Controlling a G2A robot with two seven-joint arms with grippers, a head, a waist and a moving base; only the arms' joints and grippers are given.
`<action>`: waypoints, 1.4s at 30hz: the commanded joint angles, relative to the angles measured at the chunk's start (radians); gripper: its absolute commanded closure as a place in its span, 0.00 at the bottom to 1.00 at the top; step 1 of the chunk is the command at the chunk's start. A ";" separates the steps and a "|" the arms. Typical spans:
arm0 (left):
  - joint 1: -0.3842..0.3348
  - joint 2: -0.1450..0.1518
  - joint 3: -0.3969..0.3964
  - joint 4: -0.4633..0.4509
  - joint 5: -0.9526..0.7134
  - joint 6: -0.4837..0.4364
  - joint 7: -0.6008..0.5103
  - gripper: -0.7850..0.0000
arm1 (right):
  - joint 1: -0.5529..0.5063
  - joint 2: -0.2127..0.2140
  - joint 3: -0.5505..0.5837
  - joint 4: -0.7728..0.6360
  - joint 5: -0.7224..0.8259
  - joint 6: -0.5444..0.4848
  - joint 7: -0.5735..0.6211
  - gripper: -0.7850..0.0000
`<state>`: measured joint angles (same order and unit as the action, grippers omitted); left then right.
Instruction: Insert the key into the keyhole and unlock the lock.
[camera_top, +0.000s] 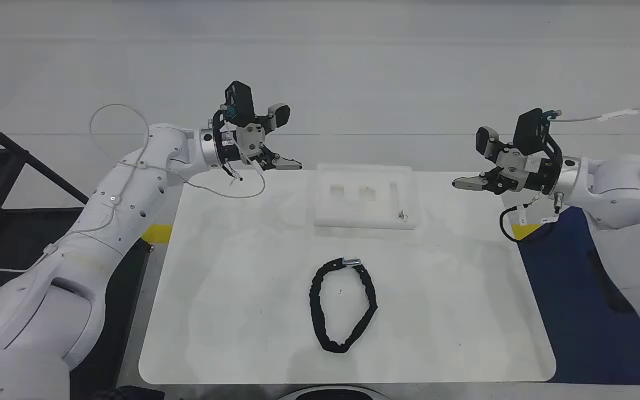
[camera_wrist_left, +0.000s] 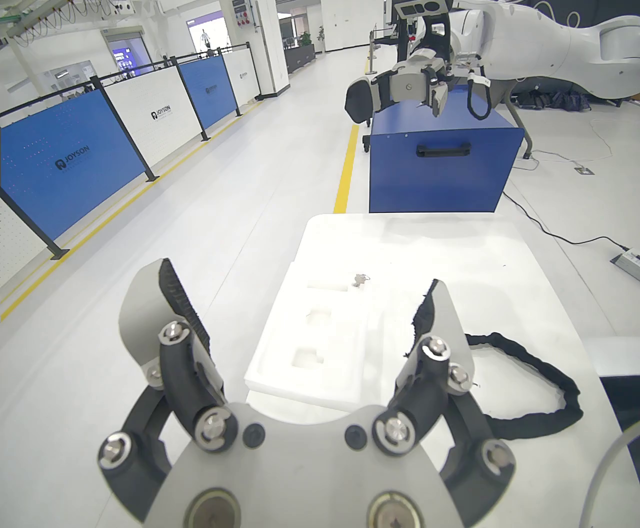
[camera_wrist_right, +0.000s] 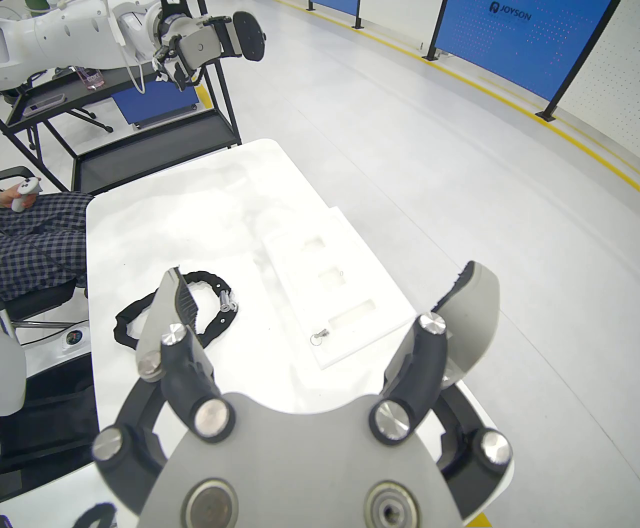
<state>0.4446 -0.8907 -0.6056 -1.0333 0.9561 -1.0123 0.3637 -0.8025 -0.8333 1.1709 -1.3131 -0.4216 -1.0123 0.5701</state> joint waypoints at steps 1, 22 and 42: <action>0.000 0.000 0.000 0.000 0.000 0.000 0.000 0.00 | 0.000 0.000 0.000 0.000 0.000 0.000 0.000 0.00; 0.000 0.000 0.000 0.000 0.000 0.000 0.000 0.00 | -0.018 -0.004 -0.009 0.000 0.002 0.042 -0.023 0.00; 0.000 0.000 0.000 0.000 0.000 0.000 0.000 0.00 | 0.063 -0.143 -0.355 0.110 0.044 0.701 0.169 0.00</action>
<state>0.4446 -0.8907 -0.6056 -1.0333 0.9561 -1.0123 0.3637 -0.7501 -0.9678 0.8317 -1.2105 -0.3859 -0.3462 0.7131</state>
